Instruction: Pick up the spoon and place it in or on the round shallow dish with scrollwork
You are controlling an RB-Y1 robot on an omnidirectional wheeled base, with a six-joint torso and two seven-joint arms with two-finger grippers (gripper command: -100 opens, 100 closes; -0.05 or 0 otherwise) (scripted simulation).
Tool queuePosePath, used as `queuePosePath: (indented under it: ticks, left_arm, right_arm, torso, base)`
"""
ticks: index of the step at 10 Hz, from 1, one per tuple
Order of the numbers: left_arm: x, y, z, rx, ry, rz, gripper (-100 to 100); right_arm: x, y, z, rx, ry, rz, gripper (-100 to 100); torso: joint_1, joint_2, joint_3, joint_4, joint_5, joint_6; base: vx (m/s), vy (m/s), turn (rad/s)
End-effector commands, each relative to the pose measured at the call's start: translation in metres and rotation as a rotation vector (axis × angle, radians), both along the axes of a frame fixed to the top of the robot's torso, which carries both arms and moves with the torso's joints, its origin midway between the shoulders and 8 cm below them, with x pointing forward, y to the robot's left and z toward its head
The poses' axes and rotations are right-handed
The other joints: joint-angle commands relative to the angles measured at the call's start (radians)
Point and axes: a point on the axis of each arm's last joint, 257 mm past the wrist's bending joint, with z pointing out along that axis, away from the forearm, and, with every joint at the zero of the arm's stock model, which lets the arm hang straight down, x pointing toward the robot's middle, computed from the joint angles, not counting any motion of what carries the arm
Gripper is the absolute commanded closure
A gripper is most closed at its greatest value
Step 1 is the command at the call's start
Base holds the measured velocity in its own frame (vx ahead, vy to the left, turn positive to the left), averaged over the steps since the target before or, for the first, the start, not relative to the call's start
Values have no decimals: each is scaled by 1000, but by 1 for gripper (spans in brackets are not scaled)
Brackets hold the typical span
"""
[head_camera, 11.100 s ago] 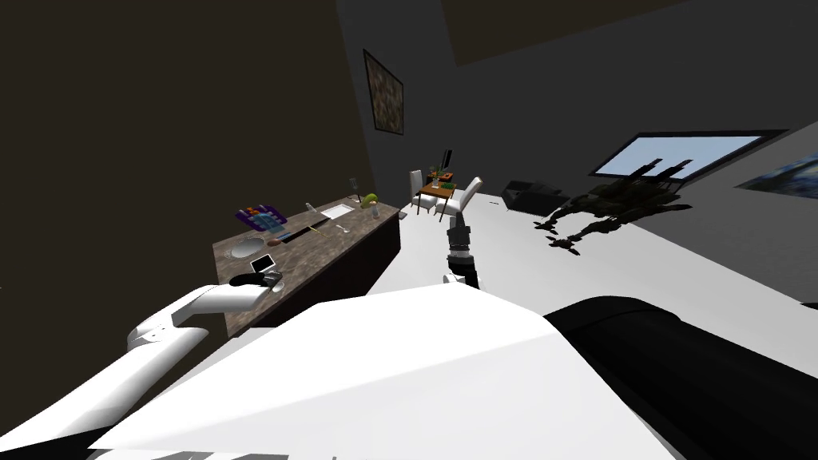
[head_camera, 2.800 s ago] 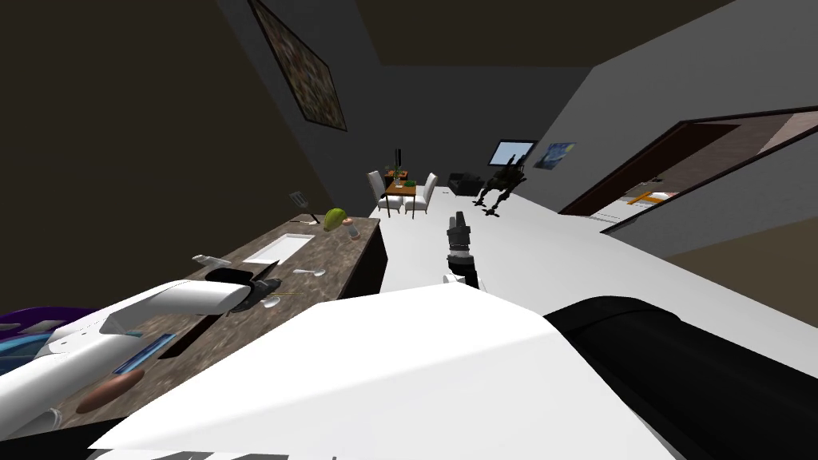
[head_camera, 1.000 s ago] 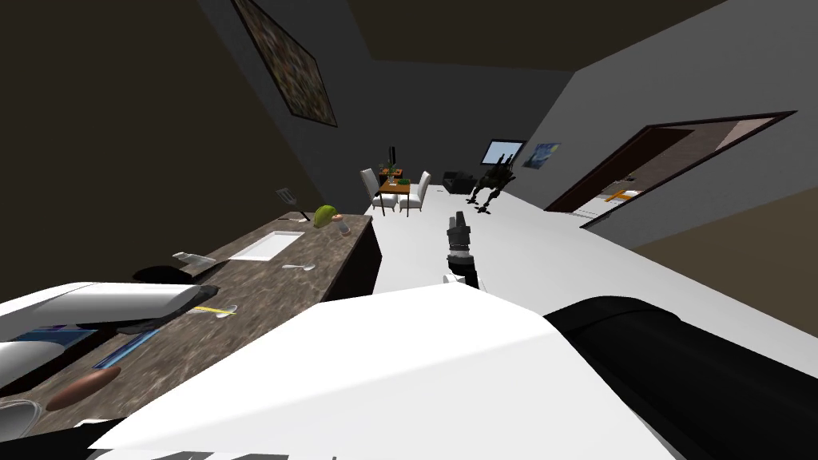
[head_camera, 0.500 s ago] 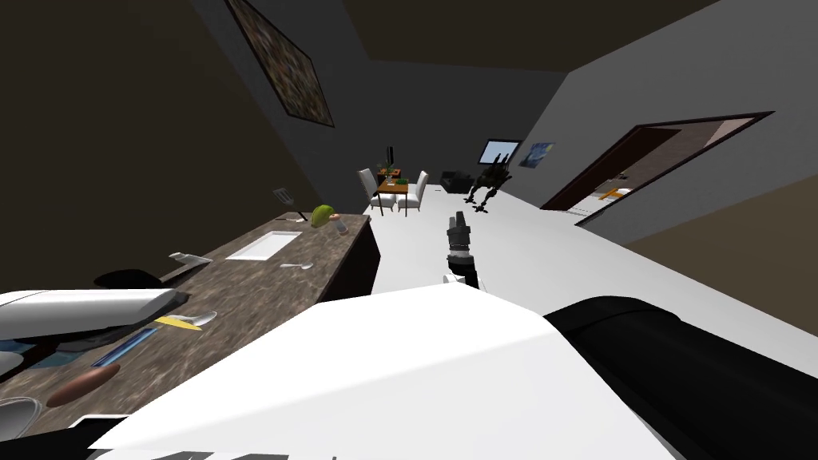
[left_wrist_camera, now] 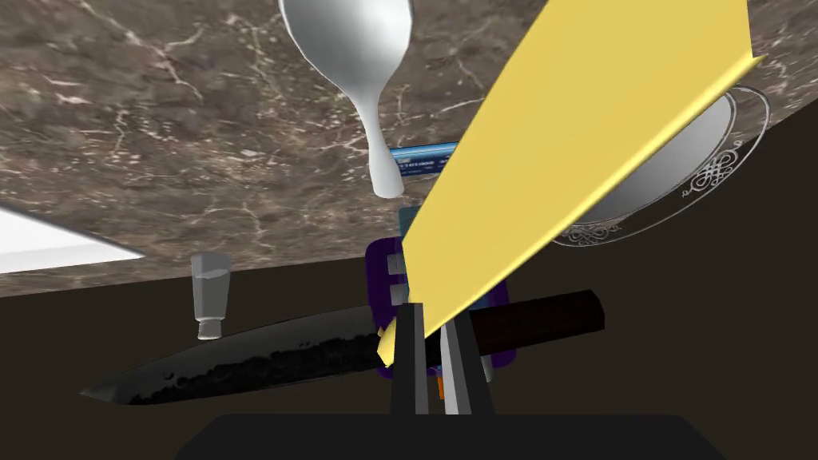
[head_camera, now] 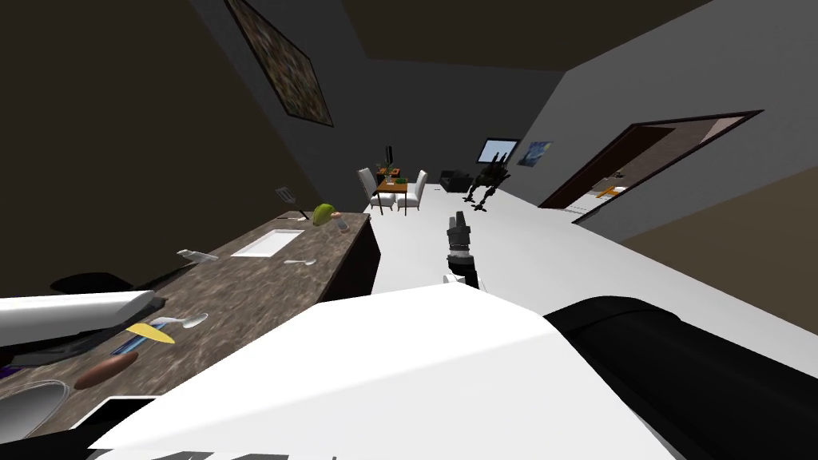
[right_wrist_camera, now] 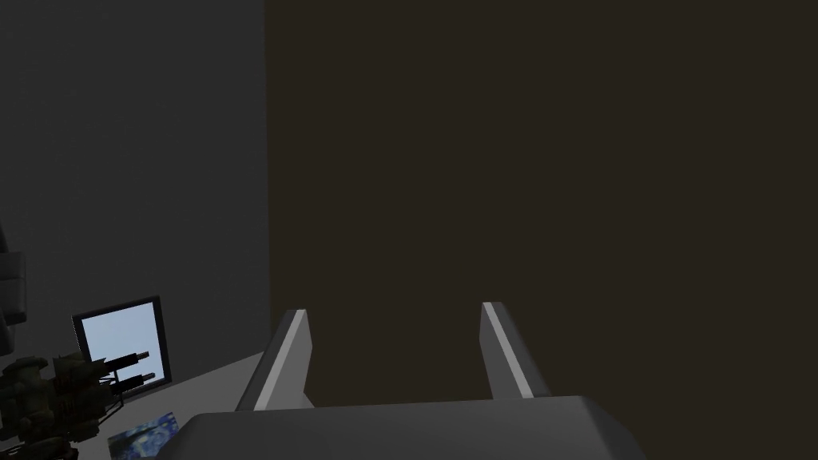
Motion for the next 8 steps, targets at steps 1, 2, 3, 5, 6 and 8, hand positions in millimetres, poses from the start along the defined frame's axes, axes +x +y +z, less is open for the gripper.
queuePosePath:
  ticks: [1,2,3,5,6,8]
  left_arm:
    - [-4,5,1,-5,-31,34,100]
    - [-7,10,1,-15,-77,74,100]
    - [-9,12,0,-22,-102,94,100]
    - [-12,17,-2,-43,-180,156,100]
    - [-12,19,-3,-50,-207,177,100]
    - [-14,23,-7,-72,-281,233,100]
  right_arm:
    - [0,0,0,0,0,0,0]
    - [0,0,0,0,0,0,0]
    - [0,0,0,0,0,0,0]
    - [0,0,0,0,0,0,0]
    - [0,0,0,0,0,0,0]
    - [0,0,0,0,0,0,0]
  torso:
    - [0,0,0,0,0,0]
    - [1,0,0,0,0,-1]
    - [4,2,1,0,0,-1]
    - [5,3,2,1,1,-2]
    - [7,5,3,1,2,-4]
    - [8,8,5,2,2,-5]
  base:
    - [-73,45,-1]
    - [-99,85,3]
    - [-106,94,1]
    - [-127,99,11]
    - [-146,106,15]
    - [-157,122,26]
